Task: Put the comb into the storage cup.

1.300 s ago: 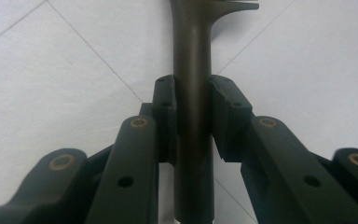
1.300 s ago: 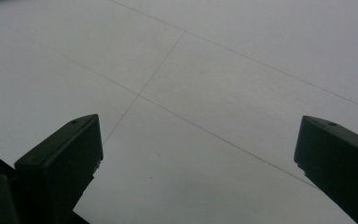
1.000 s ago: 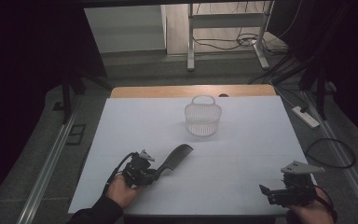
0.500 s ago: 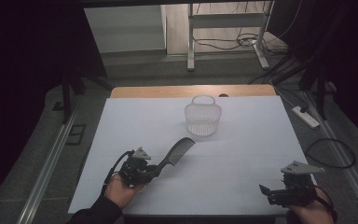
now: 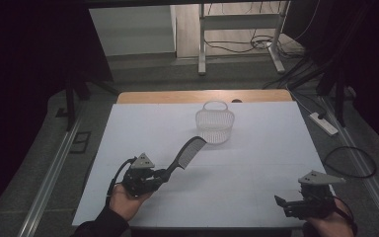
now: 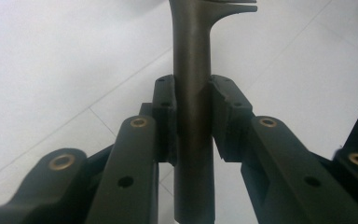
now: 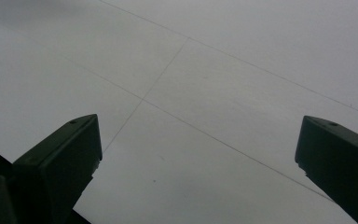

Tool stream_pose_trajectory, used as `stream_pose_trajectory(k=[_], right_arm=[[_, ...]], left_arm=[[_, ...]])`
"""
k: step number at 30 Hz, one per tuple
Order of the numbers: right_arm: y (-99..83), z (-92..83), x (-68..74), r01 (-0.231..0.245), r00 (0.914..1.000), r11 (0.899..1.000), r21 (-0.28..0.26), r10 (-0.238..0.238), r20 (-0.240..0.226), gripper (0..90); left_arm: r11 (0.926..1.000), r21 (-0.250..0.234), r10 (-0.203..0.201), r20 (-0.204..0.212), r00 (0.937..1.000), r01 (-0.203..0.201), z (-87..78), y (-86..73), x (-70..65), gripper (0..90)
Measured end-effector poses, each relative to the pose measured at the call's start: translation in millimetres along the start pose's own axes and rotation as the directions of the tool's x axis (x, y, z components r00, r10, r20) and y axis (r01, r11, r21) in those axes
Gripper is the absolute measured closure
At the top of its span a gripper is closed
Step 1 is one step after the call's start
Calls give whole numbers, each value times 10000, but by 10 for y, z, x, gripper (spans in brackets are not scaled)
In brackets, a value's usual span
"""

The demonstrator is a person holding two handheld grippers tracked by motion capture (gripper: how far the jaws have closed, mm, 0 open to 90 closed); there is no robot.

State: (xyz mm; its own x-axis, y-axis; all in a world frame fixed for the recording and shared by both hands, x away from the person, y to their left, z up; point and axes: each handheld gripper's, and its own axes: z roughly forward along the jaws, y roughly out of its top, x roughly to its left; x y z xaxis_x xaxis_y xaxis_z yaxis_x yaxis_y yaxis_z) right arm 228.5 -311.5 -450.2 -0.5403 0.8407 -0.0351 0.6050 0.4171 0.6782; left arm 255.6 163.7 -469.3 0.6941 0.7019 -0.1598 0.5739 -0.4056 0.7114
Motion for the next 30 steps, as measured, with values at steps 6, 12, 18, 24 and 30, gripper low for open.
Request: stream_pose_trajectory(k=[6,12,18,24,30], right_arm=[[1,4,12,95,10000,9999,46,-95,-7,4],[0,-10,20,197,9998,9998,-93,-197,-47,0],[3,-16,28,313,9995,9992,-241,-315,-100,0],[34,-33,44,414,9986,9966,-707,-436,-299,0],[111,-52,23,186,9944,9904,-1372,-326,-1004,0]], left_arm=[[9977,-671,85,216,9997,-70,-59,-2,-7,724],[9924,-1196,315,110,9994,-299,-111,0,-29,723],[9902,-1350,411,340,9986,-361,-120,-3,-30,724],[9906,-1288,499,231,9985,-465,-117,3,-49,724],[9909,-1217,607,219,9979,-576,-112,8,-61,724]])
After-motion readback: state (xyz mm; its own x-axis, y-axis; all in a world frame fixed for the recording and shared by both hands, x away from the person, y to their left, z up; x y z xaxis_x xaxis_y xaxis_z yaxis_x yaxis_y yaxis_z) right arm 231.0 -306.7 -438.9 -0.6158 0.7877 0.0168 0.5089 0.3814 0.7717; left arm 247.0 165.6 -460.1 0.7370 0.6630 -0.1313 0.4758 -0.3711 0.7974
